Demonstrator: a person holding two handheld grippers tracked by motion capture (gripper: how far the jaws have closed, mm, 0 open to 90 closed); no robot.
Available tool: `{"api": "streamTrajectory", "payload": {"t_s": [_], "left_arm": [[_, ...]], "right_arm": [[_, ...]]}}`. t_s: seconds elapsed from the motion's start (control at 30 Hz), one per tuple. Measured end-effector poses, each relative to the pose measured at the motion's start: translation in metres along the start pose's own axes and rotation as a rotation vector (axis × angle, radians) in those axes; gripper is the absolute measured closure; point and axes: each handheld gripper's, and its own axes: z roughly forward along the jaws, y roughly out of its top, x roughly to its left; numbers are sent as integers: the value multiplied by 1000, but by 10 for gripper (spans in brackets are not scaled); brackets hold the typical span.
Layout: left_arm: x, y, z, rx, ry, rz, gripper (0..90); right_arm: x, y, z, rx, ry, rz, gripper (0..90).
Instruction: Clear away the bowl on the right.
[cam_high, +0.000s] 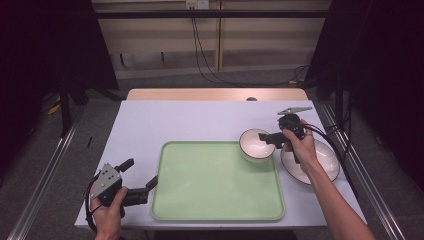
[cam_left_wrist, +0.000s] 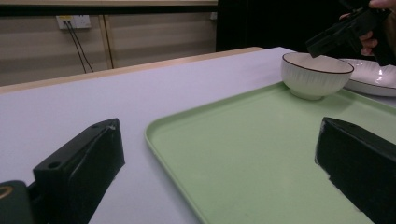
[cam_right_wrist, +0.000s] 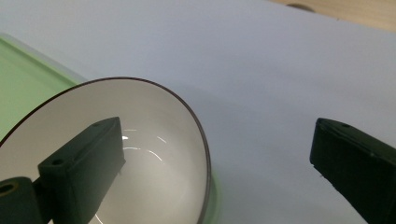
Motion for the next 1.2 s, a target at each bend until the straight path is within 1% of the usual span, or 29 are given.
{"api": "streamTrajectory", "payload": {"t_s": [0.03, 0.07, 0.13, 0.2, 0.33, 0.37, 0.4, 0.5, 0.53, 0.57, 0.7, 0.77, 0.83, 0.9, 0.93, 0.97, 1.13, 1.2], "left_arm": [[0, 0, 0, 0, 0, -1, 13], [0, 0, 0, -1, 2, 0, 13], [0, 0, 1, 0, 2, -2, 13], [0, 0, 1, 1, 0, -2, 13], [0, 0, 1, 1, 0, -2, 13], [0, 0, 1, 0, 1, -1, 13], [0, 0, 1, 0, 2, -2, 13], [0, 0, 0, -1, 2, -1, 13], [0, 0, 0, 0, 3, -1, 13], [0, 0, 0, -1, 3, -3, 13], [-1, 0, 1, -1, 2, -4, 13], [0, 0, 1, -2, 1, -3, 13], [-1, 0, 1, -4, 1, -9, 13], [0, 0, 1, 0, 2, -1, 13], [-1, 0, 1, -1, 2, -4, 13], [-1, 0, 1, -2, 3, -4, 13], [0, 0, 0, -7, 2, -11, 14], [-1, 1, 0, -5, 1, -3, 14]], "right_arm": [[-1, -1, -3, -23, 4, 7, 26], [-3, -2, -4, -33, 2, 4, 25], [-6, -4, -9, -48, -11, 19, 22], [-9, -8, -13, -65, -26, 24, 23], [-14, -14, -18, -89, -48, 22, 26], [-14, -16, -20, -94, -55, 29, 28], [-14, -17, -23, -103, -54, 23, 28], [-13, -21, -30, -124, -60, 17, 24], [-13, -22, -31, -130, -65, 23, 27], [-12, -24, -34, -138, -59, 22, 28], [-10, -30, -43, -152, -61, 25, 26], [-8, -33, -49, -163, -50, 33, 24], [-7, -35, -53, -175, -52, 26, 23], [-4, -37, -57, -185, -58, 19, 23], [-4, -38, -58, -186, -61, 17, 24], [-2, -40, -60, -188, -62, 5, 25], [2, -51, -72, -211, -66, 3, 20], [3, -55, -79, -222, -73, 8, 20]]}}
